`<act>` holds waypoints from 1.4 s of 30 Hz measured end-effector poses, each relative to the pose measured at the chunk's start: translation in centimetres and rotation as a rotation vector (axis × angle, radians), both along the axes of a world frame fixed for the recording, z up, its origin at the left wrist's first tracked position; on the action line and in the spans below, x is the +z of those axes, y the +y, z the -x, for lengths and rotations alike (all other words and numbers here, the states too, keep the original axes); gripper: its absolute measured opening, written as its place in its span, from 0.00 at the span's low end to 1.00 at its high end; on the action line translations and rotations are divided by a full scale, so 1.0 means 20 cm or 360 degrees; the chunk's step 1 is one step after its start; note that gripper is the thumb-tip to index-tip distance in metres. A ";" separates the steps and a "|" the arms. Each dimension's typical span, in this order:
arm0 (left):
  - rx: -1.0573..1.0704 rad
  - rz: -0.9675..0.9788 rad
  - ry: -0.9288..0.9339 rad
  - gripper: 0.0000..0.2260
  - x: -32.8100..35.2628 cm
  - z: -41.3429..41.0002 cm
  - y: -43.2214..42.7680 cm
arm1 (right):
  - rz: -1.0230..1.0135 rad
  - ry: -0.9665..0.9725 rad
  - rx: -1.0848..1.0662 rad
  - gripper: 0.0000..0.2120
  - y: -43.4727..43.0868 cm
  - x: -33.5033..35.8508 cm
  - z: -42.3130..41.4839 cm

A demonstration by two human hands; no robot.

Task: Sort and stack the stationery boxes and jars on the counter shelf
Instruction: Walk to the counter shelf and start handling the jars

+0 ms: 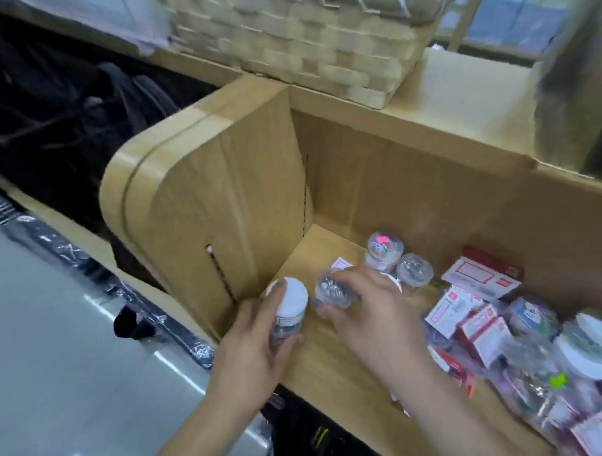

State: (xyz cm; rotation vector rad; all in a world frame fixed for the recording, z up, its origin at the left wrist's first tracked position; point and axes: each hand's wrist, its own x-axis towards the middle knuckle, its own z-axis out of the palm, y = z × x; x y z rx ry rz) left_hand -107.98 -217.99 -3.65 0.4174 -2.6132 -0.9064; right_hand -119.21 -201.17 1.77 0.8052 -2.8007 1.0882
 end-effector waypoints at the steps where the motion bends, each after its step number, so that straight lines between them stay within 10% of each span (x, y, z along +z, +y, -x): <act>1: 0.0017 0.0029 0.0004 0.37 -0.01 0.02 -0.02 | -0.0044 0.0031 0.0011 0.18 -0.07 -0.03 0.03; 12: -0.0204 0.0176 0.0079 0.34 0.05 -0.04 0.00 | -0.0371 0.0033 0.0180 0.17 -0.33 -0.14 0.33; 26: -0.0419 0.0030 0.0161 0.17 0.06 0.20 0.25 | 0.0028 -0.0004 -0.0272 0.09 0.38 0.07 0.18; 42: -0.0379 -0.0406 -0.0254 0.26 0.10 0.92 0.34 | -0.0597 -0.0108 -0.0049 0.15 0.40 -0.05 0.36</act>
